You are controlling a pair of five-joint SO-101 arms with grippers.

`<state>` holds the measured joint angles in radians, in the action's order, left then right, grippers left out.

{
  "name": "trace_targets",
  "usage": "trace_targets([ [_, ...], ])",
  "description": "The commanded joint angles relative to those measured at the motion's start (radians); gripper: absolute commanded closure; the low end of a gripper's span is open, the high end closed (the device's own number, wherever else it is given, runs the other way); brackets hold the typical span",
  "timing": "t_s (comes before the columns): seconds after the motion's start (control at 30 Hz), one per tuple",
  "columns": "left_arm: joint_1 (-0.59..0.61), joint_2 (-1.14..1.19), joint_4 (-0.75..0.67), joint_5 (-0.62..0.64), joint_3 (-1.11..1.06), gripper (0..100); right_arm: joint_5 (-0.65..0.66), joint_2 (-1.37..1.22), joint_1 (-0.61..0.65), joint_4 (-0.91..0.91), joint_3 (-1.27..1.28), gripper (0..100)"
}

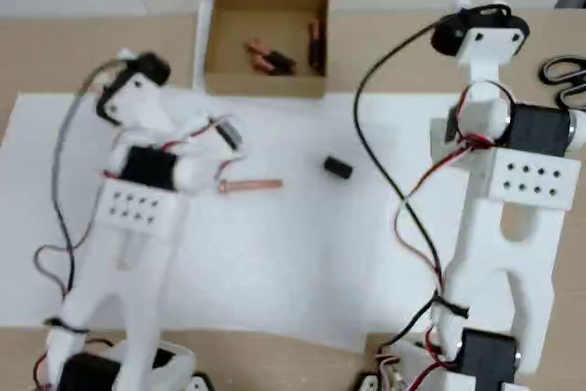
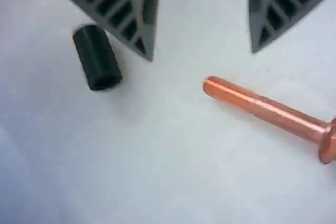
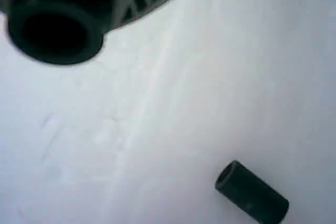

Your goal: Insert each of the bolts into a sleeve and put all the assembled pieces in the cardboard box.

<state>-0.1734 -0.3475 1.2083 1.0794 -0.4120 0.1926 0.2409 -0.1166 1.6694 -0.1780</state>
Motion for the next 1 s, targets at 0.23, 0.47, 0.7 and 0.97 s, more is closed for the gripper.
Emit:
trace_targets([
  [0.23,-0.005,0.219,-0.233,0.262,-0.048,80,-0.014,0.042,-0.012,0.005,-0.008,99.5],
  [0.47,-0.038,0.285,-0.259,0.356,-0.050,80,-0.014,0.042,-0.012,0.005,-0.006,99.5],
  [0.7,-0.034,0.295,-0.233,0.365,-0.067,80,-0.014,0.042,-0.012,0.005,-0.006,99.5],
  [0.97,-0.034,0.296,-0.256,0.365,-0.085,80,-0.015,0.042,-0.012,0.004,-0.006,99.5],
])
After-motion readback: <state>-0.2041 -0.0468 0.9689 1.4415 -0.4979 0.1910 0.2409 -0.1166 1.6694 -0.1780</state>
